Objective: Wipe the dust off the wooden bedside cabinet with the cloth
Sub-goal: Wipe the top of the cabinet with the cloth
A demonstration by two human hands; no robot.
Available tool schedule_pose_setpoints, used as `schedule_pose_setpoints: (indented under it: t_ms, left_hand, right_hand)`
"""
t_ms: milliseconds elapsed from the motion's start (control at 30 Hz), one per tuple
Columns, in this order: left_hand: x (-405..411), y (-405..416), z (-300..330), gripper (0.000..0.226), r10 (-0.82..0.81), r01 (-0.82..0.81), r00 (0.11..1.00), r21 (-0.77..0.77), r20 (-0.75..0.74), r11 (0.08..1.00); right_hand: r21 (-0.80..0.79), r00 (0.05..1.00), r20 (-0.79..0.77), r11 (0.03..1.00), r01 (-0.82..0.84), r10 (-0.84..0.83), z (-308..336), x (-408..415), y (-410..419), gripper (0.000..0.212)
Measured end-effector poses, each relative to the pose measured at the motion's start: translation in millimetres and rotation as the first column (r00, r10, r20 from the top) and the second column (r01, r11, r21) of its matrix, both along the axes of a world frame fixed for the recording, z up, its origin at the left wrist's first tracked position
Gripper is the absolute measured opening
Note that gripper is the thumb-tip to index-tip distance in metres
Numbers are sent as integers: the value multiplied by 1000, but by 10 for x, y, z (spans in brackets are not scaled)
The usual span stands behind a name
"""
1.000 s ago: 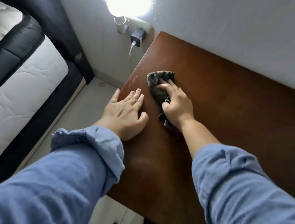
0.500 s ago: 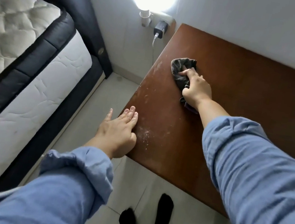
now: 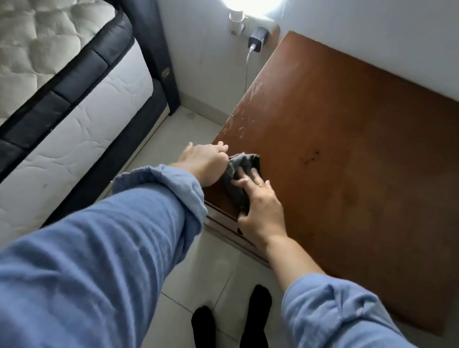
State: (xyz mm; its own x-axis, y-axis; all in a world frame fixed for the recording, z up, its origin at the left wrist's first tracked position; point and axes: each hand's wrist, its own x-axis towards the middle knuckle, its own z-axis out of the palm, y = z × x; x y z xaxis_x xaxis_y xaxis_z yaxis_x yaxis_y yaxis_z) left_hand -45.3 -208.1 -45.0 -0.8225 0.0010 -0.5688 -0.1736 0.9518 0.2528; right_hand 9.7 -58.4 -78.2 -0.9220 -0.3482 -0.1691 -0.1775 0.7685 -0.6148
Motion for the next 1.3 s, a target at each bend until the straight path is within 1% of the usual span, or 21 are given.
schedule_pose_setpoints:
  t_ms: [133,200,233,300,333,400,467,533,567,600,667,800,867,933,1000,1067,1133,1200,1233,1267,1300]
  left_hand:
    - [35,59,58,59,-137,142,988,-95,65,985]
    - [46,65,97,56,-90,97,993,-93,78,991]
    - [36,62,119,57,-68,75,995,-92,74,993]
    - [19,42,140,62,-35,41,997,-90,74,995]
    - [9,19,134,67,-29,34,997,-77,70,996]
    - [-16,-24,113,72,36,-34,997,-32,69,999]
    - [-29,-29,137,64,132,-136,989,53,73,989]
    - [-18,-22,204,58,186,-193,980,100,76,976]
    - [-13,-19,222,56,180,-187,981,101,76,977]
    - [-12,-15,240,53,160,-166,985,97,68,981]
    - [-25,-12,256,48,98,-99,995,78,19,992]
    - [-215,64,232,48,60,-55,991,49,-117,997]
    - [-403,118,173,53,20,-14,984,38,-176,999]
    - [-647,157,126,61,23,-16,971,34,-238,999]
    - [-892,187,75,68,74,-65,962,44,-265,997]
    - [-1133,212,-13,75,148,-131,958,86,-245,988]
    - [-1336,217,-138,80,256,-220,945,184,-202,958]
    - [-1467,192,-243,82,376,-323,914,290,-152,901]
    - [-1534,169,-304,84,412,-355,902,319,-131,879]
    - [-1580,137,-368,86,434,-380,895,338,-102,861]
    - [-1601,101,-396,90,451,-399,889,357,-73,844]
  right_hand:
    - [-30,997,9,996,-78,79,-2,266,-34,55]
    - [-44,992,-17,991,-127,127,34,419,-86,53]
    - [-47,992,6,991,-123,123,95,459,-114,51]
    - [-97,984,177,995,-13,30,235,414,-167,48]
    - [-160,963,270,985,64,-19,309,357,-191,46]
    - [-292,879,469,925,245,-85,435,178,-192,44]
    - [-370,723,685,810,454,-92,529,-32,-79,37]
    - [-400,534,845,680,615,14,604,-207,135,35]
    - [-403,467,882,629,665,71,646,-284,256,42]
    - [-411,434,895,576,707,106,674,-363,355,48]
    - [-471,463,875,459,753,137,753,-524,509,48]
    - [-548,555,830,264,794,56,807,-984,661,65]
    - [-564,586,807,202,800,-67,777,-1277,651,65]
    - [-610,633,759,172,773,-152,709,-1624,633,61]
    - [-649,682,688,211,731,-247,666,-1963,620,60]
    - [-642,718,598,324,695,-357,624,-2273,592,59]
    - [-622,745,487,419,662,-455,575,-2566,560,60]
    - [-607,775,418,488,627,-475,531,-2821,537,61]
    - [-592,801,370,546,593,-470,476,-2968,519,62]
    - [-524,837,278,655,544,-472,382,-3108,509,64]
    - [-360,881,141,805,471,-452,296,-3230,508,67]
